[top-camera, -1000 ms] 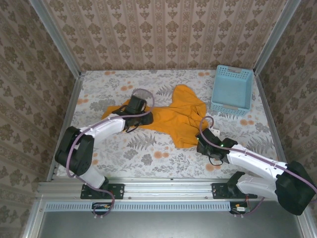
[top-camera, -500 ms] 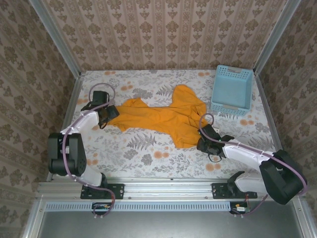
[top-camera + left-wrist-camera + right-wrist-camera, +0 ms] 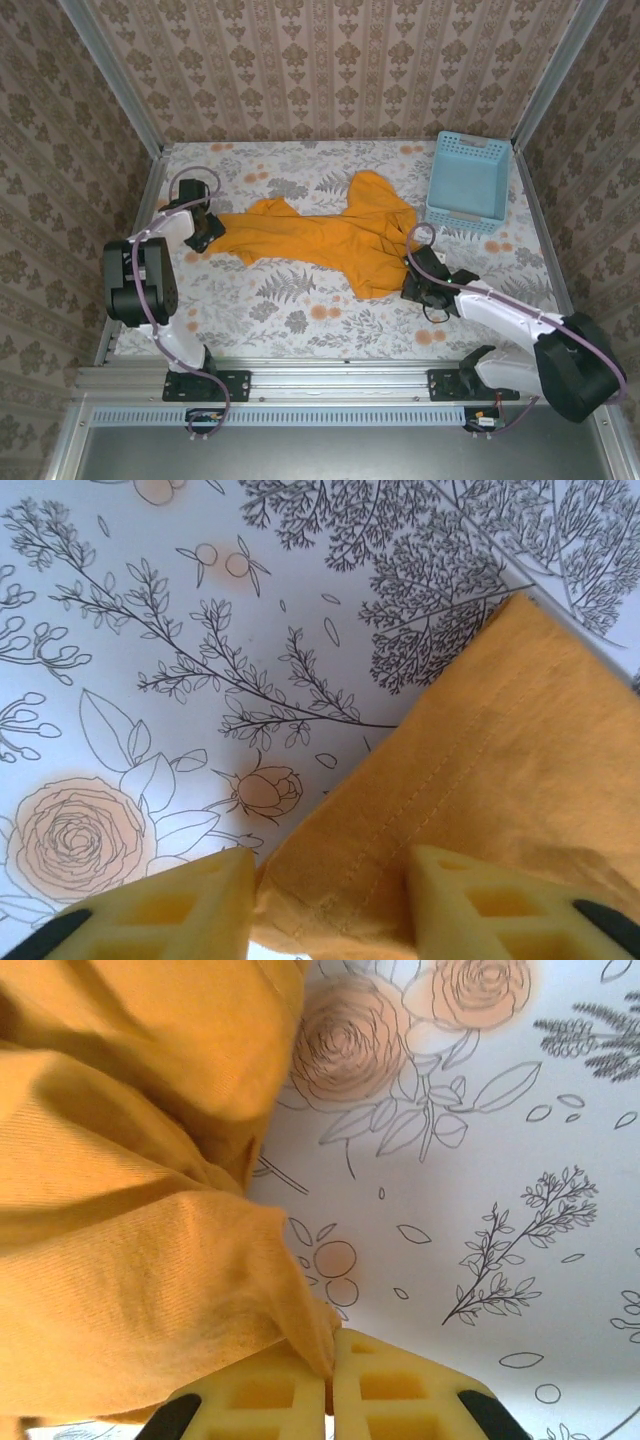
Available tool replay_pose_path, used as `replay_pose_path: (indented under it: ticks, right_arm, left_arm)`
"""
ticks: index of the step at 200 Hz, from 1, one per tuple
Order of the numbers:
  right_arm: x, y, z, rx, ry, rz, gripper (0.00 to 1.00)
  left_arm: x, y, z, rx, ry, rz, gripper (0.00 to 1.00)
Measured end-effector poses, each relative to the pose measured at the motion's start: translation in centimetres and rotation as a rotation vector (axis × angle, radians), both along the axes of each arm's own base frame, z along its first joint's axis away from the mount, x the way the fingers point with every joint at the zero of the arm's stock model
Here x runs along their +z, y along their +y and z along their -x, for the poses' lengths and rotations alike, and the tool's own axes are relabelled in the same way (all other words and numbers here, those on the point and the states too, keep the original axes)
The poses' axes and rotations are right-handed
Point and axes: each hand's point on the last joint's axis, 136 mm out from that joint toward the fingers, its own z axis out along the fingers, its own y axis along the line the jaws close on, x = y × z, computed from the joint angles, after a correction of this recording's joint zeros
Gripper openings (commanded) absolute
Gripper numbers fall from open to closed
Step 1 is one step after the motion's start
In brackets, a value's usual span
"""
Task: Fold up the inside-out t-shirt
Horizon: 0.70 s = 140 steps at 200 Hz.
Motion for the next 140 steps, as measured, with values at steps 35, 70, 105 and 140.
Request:
replay_pose_path:
  ticks: [35, 70, 105, 140]
  right_arm:
    - [1.1, -0.8, 0.3, -0.018, -0.025, 0.006, 0.04]
    - [2.2, -1.6, 0.6, -0.036, -0.042, 0.010, 0.00]
    - [4.8, -2.7, 0.4, -0.052, -0.094, 0.020, 0.00]
    - [10.4, -3.9, -0.4, -0.068, -0.211, 0.013, 0.00]
  left_arm:
    - [-0.1, 0.2, 0.0, 0.011, 0.000, 0.023, 0.17]
    - [-0.2, 0.0, -0.1, 0.018, -0.008, 0.059, 0.01]
    - [0.9, -0.1, 0.9, 0.022, -0.056, 0.088, 0.00]
    - [8.4, -0.3, 1.0, 0.008, -0.267, 0.094, 0.00]
